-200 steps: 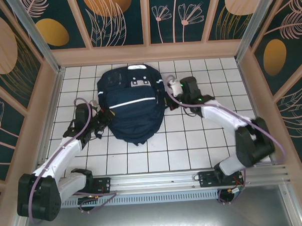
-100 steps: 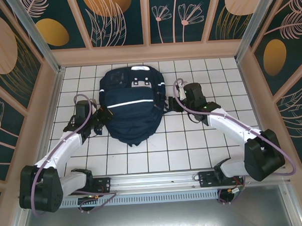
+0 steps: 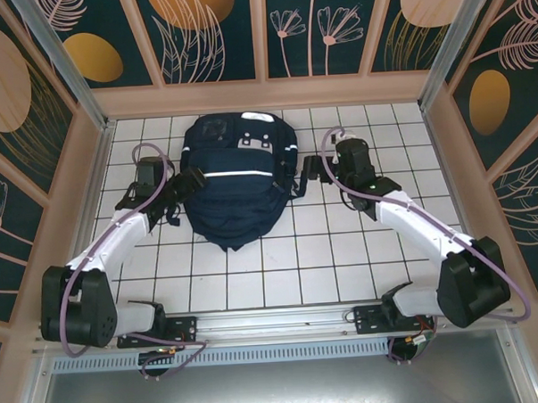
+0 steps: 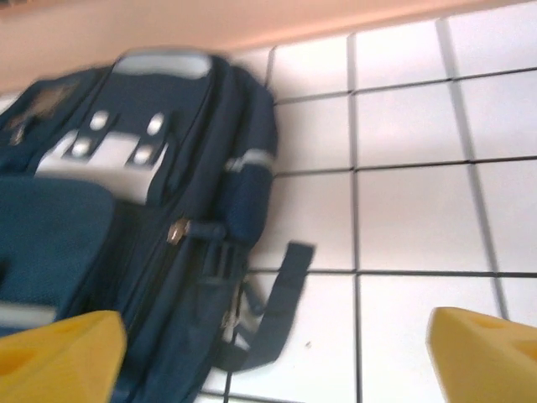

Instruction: Pack the student bag

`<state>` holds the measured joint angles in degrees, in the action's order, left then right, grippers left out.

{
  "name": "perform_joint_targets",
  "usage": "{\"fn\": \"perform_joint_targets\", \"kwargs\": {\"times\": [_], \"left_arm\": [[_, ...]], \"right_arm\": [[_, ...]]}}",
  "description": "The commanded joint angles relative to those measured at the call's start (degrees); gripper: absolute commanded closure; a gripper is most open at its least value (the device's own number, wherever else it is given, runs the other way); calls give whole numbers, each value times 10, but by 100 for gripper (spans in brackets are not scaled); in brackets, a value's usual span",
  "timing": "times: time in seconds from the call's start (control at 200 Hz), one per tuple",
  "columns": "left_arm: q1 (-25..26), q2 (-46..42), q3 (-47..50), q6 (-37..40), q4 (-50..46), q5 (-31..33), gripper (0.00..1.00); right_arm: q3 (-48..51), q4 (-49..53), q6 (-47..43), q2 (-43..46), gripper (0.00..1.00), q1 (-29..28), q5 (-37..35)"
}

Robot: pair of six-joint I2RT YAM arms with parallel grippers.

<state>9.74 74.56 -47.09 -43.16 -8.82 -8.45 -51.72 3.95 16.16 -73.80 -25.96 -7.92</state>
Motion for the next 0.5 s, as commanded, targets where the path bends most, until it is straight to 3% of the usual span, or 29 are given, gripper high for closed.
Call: {"fn": "perform_joint_targets", "kwargs": {"times": [0.0,0.075,0.22,0.37,0.495], "left_arm": [[-5,-49,-29,32,-59,126,11],[-5,-75,-26,40,-63,221,2],[-7,-128,54,67,38,400,1],[-10,-139,146,140,173,488,2],[-13,-103,189,200,263,505,1]], "right_arm": [[19,-50,5,50,1,27,-135],[46,-91,-6,67,1,57,-182],[123,-200,-33,94,1,123,-231],[226,-334,-103,99,1,170,-244],[281,-384,-125,78,1,193,-239]]}}
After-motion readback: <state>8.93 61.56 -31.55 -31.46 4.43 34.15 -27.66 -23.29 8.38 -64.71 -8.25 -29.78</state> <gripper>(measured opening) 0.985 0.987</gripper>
